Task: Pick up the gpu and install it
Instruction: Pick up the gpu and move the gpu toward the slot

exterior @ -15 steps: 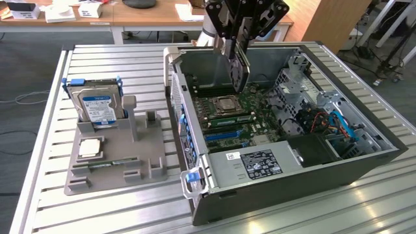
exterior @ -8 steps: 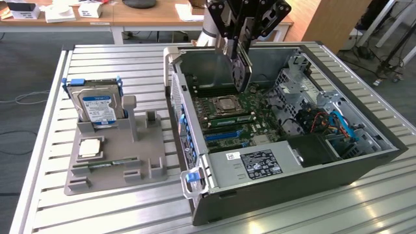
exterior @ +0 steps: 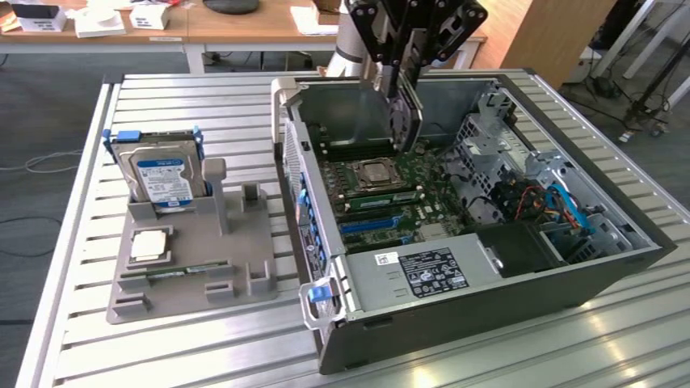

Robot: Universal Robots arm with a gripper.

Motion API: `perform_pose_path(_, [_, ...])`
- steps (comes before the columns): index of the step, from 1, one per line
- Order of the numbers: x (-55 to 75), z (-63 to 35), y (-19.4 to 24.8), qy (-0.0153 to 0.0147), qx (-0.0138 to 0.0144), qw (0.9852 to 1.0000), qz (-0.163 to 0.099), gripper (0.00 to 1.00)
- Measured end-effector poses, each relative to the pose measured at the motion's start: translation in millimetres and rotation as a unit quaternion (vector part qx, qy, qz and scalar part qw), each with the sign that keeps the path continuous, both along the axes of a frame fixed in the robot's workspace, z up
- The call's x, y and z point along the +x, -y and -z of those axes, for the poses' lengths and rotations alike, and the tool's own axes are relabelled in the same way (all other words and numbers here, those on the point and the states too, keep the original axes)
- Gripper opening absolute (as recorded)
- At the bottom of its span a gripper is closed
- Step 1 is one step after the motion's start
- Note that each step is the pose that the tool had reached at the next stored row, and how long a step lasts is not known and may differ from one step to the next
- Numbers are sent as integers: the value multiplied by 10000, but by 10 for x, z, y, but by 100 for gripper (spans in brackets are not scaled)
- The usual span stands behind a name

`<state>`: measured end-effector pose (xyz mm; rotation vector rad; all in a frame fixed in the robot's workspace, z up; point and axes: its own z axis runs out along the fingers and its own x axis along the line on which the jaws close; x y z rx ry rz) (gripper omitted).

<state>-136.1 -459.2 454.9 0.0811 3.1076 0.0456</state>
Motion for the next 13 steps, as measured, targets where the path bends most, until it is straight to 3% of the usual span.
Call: perform_pose_path(13, [76,4,-1,0,0,10000,0,27])
